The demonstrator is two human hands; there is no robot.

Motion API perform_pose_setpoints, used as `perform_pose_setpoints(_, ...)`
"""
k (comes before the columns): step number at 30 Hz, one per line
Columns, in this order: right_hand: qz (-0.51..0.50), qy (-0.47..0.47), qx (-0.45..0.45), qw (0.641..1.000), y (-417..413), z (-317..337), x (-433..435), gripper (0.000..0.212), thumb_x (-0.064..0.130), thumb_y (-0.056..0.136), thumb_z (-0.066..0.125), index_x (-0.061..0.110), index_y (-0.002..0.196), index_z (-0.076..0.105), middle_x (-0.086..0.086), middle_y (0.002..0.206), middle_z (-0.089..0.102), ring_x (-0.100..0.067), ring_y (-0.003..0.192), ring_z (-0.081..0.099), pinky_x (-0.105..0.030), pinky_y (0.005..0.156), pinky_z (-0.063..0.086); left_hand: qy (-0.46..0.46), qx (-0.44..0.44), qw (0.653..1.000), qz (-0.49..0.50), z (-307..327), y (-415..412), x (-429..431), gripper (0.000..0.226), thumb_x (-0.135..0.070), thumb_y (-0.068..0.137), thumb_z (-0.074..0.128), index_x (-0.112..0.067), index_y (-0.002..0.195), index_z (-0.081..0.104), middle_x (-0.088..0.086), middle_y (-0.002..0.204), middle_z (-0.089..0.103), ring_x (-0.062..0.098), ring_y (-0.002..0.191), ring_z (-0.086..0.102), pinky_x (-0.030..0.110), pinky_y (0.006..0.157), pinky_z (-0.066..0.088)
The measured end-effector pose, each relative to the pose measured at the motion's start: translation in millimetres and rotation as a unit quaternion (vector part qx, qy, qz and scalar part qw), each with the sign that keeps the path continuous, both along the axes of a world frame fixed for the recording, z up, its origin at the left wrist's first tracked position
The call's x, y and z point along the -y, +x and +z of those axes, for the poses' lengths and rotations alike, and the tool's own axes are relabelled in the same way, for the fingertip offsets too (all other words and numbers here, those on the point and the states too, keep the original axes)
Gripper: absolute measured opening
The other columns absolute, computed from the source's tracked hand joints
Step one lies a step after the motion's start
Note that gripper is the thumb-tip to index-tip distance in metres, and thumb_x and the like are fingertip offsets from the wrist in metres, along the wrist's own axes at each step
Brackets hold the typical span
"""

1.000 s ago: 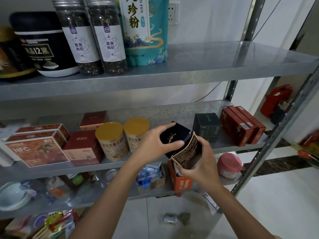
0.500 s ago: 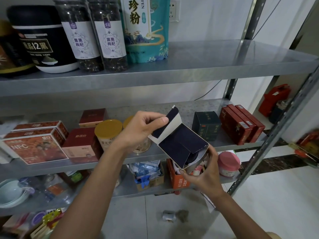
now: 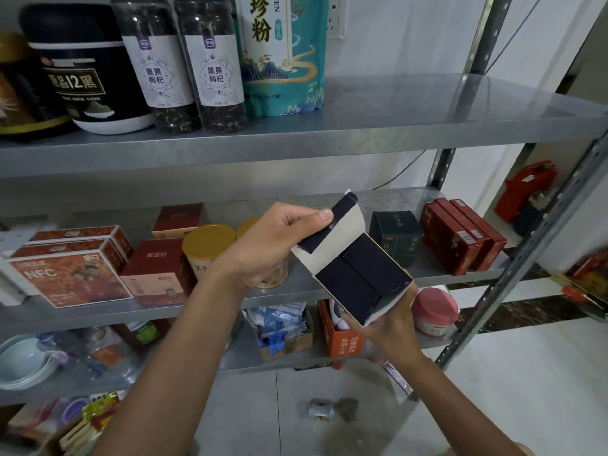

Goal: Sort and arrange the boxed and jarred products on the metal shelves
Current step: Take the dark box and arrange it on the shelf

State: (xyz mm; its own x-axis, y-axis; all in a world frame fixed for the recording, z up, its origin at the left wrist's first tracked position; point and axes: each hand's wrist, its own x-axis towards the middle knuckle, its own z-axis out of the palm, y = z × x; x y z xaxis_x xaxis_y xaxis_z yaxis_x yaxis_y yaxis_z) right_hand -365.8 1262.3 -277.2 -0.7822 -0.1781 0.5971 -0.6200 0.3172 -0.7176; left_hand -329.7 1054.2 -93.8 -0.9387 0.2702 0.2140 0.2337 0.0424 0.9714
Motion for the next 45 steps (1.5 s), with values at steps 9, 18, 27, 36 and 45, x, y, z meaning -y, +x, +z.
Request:
perform_pose_setpoints(9,0.005,-0.072,0.042,0.997,0.3,14.6,6.2,0.109,0.034,0.060,0.091,0.033,0.141,0.020,0.005,0.141,0.041,-0.015,0.128,0.049,-0.029,0.101,0.048,-0.320,-0.145,0.920,0.177,-35.9,13.3,-52.2,0.047,-0.037,0.091,0.064,-0.023,0.135,0.056,-0.003,0.142,0.052,0.009,0.134,0.046,0.043,0.111,0.040)
perform_pose_setpoints(18,-0.017,-0.049,0.034,0.998,1.6,26.7,9.9,0.099,0.043,0.063,0.083,0.036,0.140,0.022,-0.012,0.140,0.042,-0.030,0.127,0.050,-0.052,0.097,0.049,-0.391,-0.354,0.784,0.328,-90.4,9.9,-81.2,0.046,-0.031,0.100,0.042,0.000,0.127,0.061,0.022,0.134,0.056,0.038,0.129,0.049,0.054,0.108,0.038)
perform_pose_setpoints(27,-0.036,-0.050,0.057,0.996,6.9,23.4,9.1,0.090,0.043,0.070,0.076,0.044,0.139,0.019,-0.011,0.137,0.046,-0.029,0.124,0.052,-0.050,0.096,0.049,-0.478,-0.333,0.761,0.284,-101.4,13.6,-80.3,0.055,-0.038,0.103,0.026,-0.003,0.140,0.049,0.019,0.147,0.044,0.034,0.139,0.037,0.057,0.113,0.027)
perform_pose_setpoints(36,-0.014,-0.106,0.117,0.987,11.3,22.9,10.1,0.105,0.038,0.054,0.090,0.028,0.139,0.030,-0.005,0.135,0.048,-0.025,0.124,0.052,-0.049,0.098,0.049,-0.342,-0.182,0.887,0.253,-98.8,3.9,-64.8,0.055,-0.050,0.090,0.059,-0.049,0.142,0.039,0.004,0.163,0.007,0.022,0.147,-0.003,0.048,0.116,0.013)
perform_pose_setpoints(45,0.150,-0.126,0.423,0.885,-0.7,36.7,-30.1,0.089,0.052,0.049,0.088,0.037,0.126,0.046,0.003,0.127,0.062,-0.007,0.108,0.065,-0.022,0.079,0.055,-0.166,0.022,0.975,0.147,-97.5,-21.4,-43.9,0.026,-0.033,0.090,0.066,-0.032,0.116,0.069,-0.005,0.127,0.064,0.011,0.113,0.056,0.025,0.092,0.045)
